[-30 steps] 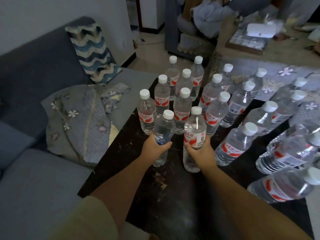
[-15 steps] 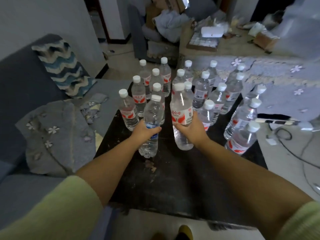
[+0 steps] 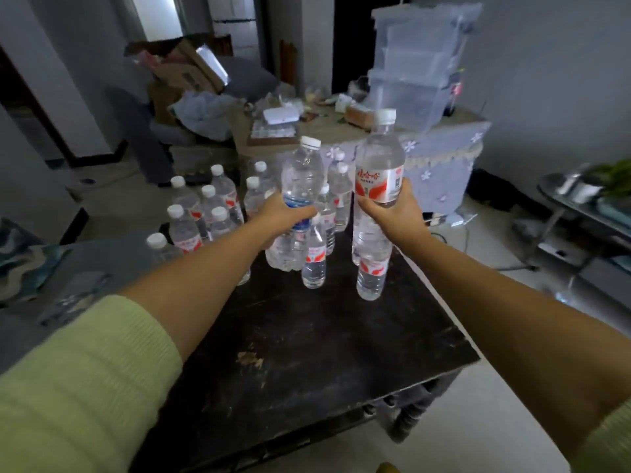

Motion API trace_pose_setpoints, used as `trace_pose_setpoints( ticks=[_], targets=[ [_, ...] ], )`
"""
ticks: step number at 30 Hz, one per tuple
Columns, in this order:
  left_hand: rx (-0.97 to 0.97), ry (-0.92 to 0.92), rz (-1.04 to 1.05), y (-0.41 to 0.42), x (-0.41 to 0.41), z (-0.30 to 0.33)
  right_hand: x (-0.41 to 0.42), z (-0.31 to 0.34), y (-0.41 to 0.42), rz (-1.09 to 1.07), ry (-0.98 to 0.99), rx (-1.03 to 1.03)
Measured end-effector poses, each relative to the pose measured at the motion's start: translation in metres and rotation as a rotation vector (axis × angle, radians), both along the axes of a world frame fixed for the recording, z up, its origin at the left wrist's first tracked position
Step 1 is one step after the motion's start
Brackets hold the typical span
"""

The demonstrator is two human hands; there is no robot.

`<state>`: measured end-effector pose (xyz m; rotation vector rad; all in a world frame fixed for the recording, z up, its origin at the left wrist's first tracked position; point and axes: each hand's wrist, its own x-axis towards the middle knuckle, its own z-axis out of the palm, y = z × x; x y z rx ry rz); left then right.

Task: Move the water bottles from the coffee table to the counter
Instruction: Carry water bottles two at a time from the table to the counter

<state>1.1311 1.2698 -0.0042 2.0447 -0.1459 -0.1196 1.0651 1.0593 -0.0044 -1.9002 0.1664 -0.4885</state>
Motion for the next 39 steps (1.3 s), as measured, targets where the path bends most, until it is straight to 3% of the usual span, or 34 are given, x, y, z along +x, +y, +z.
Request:
trace_pose_setpoints(
  ticks=[7,14,29,39],
  targets=[
    [-0.017,-0.045,-0.228,-0.115,-0.016,0.029,-0.065,0.018,-0.098,-0.260,-0.004,0.006],
    [-0.016,0.046,-0.579,-0.262,-0.082,0.033,-0.162,0.002,-0.213,-0.510,0.053,0.008],
    [0.104,0.192,-0.966,-0.551,-0.271,-0.032,-0.418,-0.052,-0.435,-0.972,0.299,0.021],
    [0.208,0.182,-1.186,-0.699,-0.325,-0.072,-0.500,-0.098,-0.523,-1.168,0.305,0.185]
  ],
)
